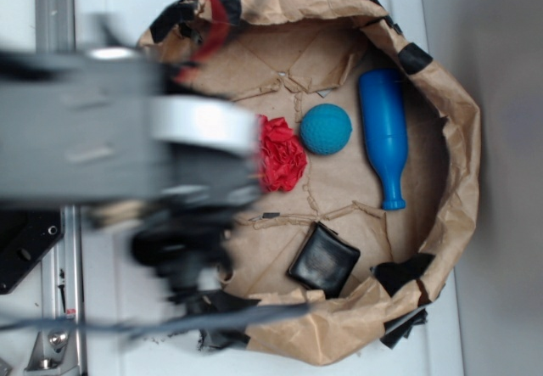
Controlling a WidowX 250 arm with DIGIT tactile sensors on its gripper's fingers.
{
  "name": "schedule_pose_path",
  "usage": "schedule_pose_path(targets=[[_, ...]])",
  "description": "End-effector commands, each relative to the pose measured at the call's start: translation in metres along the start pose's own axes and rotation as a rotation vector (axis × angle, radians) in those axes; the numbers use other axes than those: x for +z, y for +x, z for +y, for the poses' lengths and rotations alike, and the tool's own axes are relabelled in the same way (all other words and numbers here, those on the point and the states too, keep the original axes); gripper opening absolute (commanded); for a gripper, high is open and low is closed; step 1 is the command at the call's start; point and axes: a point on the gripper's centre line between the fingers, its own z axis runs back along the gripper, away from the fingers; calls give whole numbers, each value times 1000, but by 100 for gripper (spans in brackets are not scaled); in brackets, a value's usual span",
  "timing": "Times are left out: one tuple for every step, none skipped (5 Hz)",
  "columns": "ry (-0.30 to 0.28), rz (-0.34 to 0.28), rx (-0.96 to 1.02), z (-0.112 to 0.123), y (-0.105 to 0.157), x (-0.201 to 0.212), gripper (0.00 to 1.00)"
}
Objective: Grab the red paper.
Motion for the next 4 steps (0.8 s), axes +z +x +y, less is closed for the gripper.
schedule_pose_path(targets=[[-53, -123, 31, 16, 55, -78, 100], [-24, -75, -16, 28, 50, -103, 100], [-44, -83, -22, 39, 49, -91, 100], [-125, -107, -6, 40, 47, -42, 100]])
